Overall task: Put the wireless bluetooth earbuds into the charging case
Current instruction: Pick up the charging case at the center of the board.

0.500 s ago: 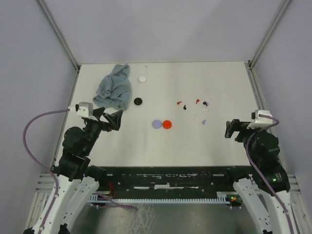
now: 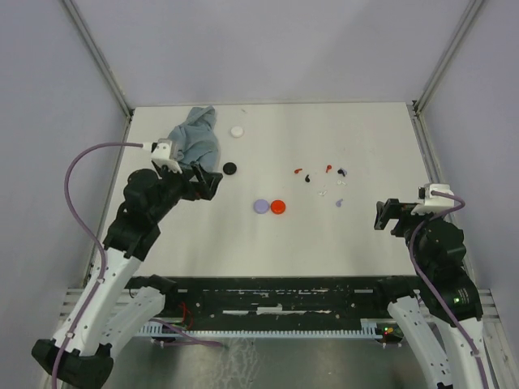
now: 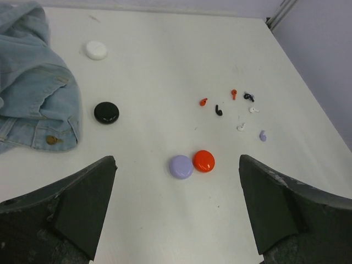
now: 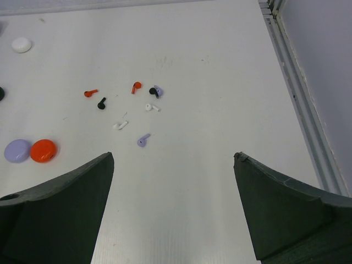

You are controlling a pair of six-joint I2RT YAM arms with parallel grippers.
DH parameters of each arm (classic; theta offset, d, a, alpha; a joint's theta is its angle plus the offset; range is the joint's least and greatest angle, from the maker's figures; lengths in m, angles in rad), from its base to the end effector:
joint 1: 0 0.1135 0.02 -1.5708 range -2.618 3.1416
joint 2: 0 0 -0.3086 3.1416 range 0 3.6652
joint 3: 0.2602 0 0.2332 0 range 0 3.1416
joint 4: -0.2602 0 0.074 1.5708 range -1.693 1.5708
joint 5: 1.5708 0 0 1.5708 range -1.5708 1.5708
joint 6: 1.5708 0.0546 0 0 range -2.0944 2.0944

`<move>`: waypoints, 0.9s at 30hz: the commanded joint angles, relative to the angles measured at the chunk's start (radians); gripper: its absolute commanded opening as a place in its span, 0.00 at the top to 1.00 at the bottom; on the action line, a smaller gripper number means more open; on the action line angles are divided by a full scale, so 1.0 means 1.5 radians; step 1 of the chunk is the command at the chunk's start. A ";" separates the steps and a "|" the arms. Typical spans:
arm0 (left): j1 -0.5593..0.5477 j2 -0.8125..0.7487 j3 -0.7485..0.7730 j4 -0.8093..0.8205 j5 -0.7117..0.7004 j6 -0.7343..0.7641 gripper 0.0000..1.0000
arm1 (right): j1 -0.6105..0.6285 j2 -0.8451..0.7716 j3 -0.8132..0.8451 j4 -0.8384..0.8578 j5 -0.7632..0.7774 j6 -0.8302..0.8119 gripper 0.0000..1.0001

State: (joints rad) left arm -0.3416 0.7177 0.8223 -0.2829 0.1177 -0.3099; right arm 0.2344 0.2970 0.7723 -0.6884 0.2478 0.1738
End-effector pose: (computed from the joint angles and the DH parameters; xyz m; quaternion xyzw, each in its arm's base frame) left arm 0.1218 -0.0501 0.3769 0.0499 0.7652 -0.2476 0.5921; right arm 0.0244 -0.0079 0.3334 0.0542 0.7743 0.0321 0.6296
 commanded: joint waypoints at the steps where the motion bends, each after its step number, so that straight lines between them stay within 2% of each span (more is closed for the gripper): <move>1: 0.003 0.072 0.054 -0.029 0.027 -0.069 0.01 | -0.001 -0.005 0.000 0.034 0.010 -0.001 0.01; 5: -0.017 0.160 0.079 -0.031 0.037 -0.095 0.01 | -0.002 -0.008 0.001 0.030 0.012 0.001 0.01; 19: -0.237 0.468 0.192 0.004 -0.076 -0.083 0.01 | -0.002 -0.034 -0.012 0.034 0.005 0.001 0.01; 27: -0.289 0.654 0.301 0.001 -0.086 -0.063 0.02 | -0.002 -0.039 -0.014 0.038 -0.003 0.002 0.01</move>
State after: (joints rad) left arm -0.7547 1.6112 1.1805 -0.3096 0.0185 -0.4076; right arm 0.2344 0.2516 0.7544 -0.6880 0.2470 0.1741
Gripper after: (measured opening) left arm 0.987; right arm 0.987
